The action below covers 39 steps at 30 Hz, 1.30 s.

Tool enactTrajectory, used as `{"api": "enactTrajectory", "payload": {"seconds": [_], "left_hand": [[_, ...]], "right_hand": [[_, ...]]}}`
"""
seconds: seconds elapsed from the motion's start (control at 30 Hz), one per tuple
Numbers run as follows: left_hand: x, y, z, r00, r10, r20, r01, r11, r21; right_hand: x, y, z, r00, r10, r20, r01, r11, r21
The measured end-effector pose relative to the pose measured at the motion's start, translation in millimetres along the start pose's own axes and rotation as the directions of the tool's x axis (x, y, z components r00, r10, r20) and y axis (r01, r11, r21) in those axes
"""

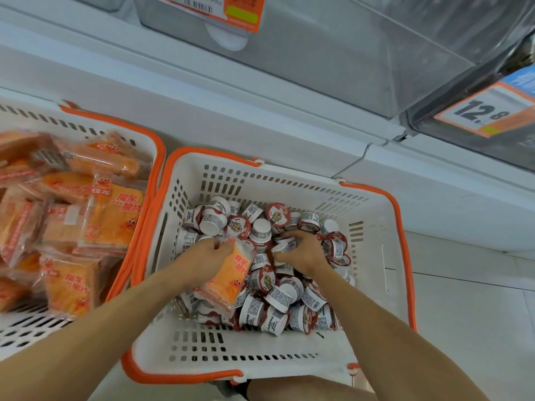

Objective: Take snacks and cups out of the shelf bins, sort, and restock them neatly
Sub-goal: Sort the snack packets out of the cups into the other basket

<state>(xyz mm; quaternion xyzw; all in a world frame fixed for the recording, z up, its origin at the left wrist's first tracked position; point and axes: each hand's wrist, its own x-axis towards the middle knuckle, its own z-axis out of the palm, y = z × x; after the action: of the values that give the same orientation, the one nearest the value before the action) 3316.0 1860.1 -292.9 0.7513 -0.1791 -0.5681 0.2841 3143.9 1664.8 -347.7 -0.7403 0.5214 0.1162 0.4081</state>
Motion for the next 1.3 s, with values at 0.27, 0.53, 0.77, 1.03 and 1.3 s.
{"api": "enactTrajectory", "payload": {"seconds": [0.27, 0.53, 0.77, 1.03, 1.3], "left_hand": [[-13.3, 28.0, -27.2, 0.988, 0.106, -0.114, -0.116, 0.990, -0.082], [-14.7, 20.4, -15.9, 0.986, 0.068, -0.152, -0.068, 0.998, 0.007], [-3.5, 0.4, 4.3, 0.995, 0.009, -0.099, 0.004, 0.991, 0.134], [8.9, 1.7, 9.5, 0.993, 0.012, -0.116, 0.004, 0.991, 0.136], [7.0, 0.9, 8.9, 0.981, 0.062, -0.186, -0.063, 0.998, 0.001]], "right_hand": [[-67.7, -50.1, -14.6, 0.894, -0.253, 0.371, 0.193, 0.962, 0.192], [-25.6, -4.0, -24.8, 0.995, -0.047, 0.089, 0.055, 0.995, -0.087], [12.2, -8.3, 4.5, 0.956, -0.076, 0.283, 0.182, 0.912, -0.368], [18.8, 3.5, 15.5, 0.958, -0.100, 0.269, 0.172, 0.950, -0.260], [-17.4, -5.6, -26.6, 0.969, -0.121, 0.216, 0.161, 0.971, -0.178]]}}
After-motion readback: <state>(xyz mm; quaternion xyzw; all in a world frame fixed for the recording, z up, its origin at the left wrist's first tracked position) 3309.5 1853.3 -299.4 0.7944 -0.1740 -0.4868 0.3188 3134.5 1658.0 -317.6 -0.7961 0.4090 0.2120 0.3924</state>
